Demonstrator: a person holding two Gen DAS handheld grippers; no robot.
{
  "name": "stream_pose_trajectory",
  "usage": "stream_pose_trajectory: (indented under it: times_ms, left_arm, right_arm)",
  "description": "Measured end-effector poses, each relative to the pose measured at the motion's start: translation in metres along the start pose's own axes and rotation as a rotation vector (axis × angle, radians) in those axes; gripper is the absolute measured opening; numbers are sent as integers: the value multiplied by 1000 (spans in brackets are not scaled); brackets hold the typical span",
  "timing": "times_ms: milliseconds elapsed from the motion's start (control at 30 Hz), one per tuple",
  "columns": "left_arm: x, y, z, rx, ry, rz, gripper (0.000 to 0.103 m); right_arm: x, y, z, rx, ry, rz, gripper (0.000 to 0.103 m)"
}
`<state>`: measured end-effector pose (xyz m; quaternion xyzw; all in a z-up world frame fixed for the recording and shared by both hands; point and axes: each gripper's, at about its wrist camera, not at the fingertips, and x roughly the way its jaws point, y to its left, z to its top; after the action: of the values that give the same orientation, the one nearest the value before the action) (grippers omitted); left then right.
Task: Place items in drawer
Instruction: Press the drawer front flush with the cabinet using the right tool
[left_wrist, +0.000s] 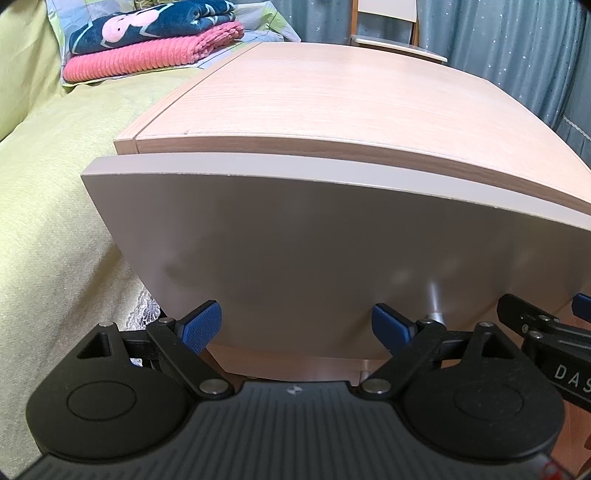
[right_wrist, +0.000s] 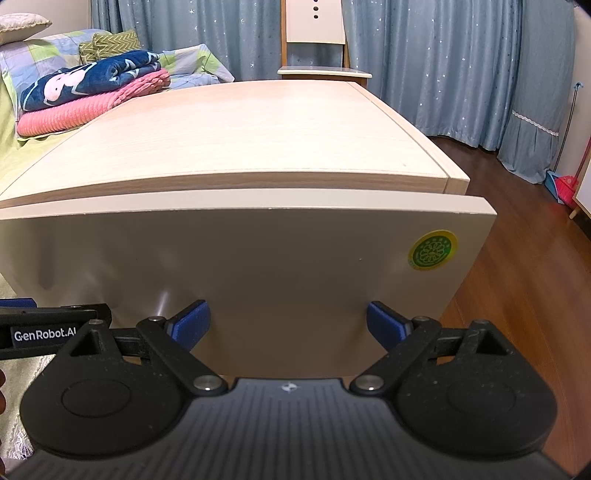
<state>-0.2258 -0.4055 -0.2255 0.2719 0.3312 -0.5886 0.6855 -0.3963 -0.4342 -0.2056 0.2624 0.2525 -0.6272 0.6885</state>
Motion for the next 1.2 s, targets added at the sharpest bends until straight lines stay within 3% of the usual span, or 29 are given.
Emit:
stream_pose_trajectory:
  times_ms: [1200]
  left_arm:
    - [10, 4, 15, -11, 4, -12, 91]
  right_arm:
    - [5, 3, 5, 7, -5, -7, 91]
